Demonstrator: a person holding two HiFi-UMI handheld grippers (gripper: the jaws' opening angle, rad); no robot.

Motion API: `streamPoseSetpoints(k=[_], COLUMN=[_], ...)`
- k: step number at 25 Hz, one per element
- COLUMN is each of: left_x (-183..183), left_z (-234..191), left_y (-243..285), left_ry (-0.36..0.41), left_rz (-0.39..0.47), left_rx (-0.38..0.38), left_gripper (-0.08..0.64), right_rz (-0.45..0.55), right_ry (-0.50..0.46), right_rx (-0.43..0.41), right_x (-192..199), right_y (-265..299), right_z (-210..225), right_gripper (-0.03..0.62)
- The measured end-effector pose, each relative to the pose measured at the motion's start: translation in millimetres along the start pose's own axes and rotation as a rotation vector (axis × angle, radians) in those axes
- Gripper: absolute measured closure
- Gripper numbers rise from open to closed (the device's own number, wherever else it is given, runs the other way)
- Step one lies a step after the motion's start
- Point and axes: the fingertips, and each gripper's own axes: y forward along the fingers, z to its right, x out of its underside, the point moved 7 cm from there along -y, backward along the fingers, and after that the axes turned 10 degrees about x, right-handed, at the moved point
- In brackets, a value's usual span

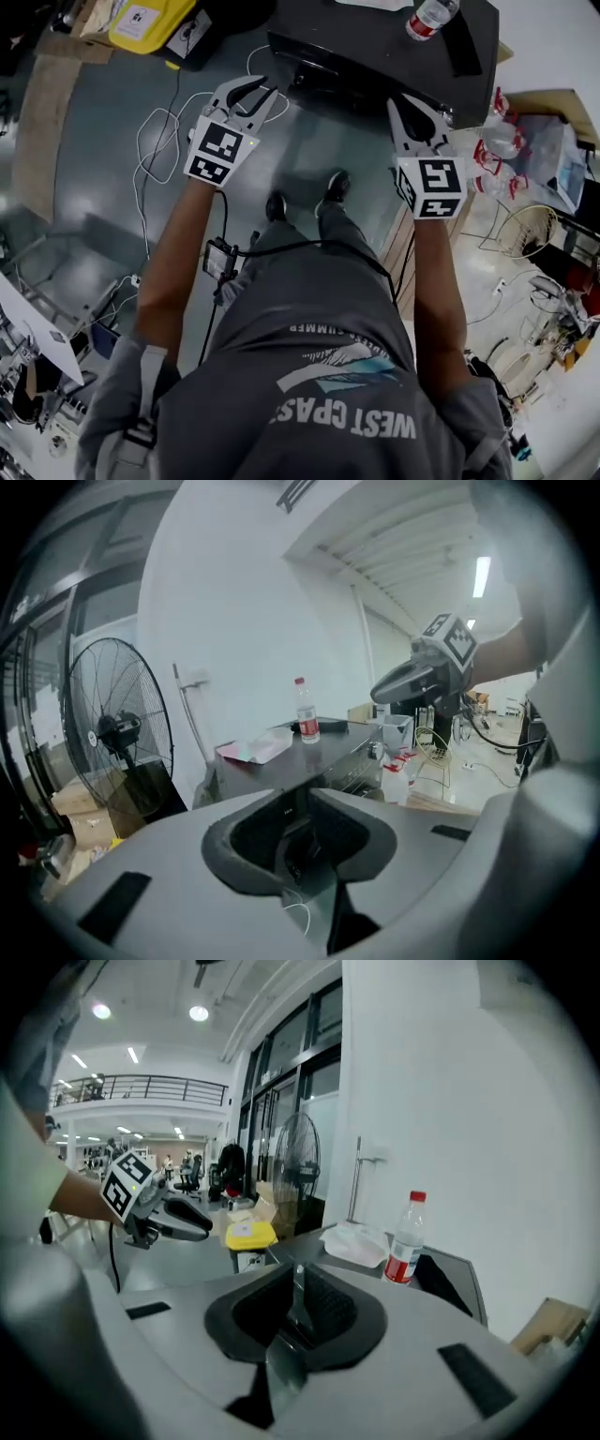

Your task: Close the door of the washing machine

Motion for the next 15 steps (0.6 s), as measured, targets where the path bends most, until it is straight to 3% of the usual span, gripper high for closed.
streamPoseSetpoints(k=[6, 15], left_x=[-18, -42], left_z=[-7, -4], left_y=[-76, -176], left_ry=[0.057, 0.085], left_rz=[0.036, 0.120], left_rx=[-0.024, -0.068], left_gripper=[0.468, 0.468], right_rz=[0.142, 0.268], right_ry=[0.098, 0.146], right_rx=[0.000, -0.047], right_x=[-45, -98], right_y=[-63, -146], right_z=[3, -17], right_gripper=[0.549, 0.565])
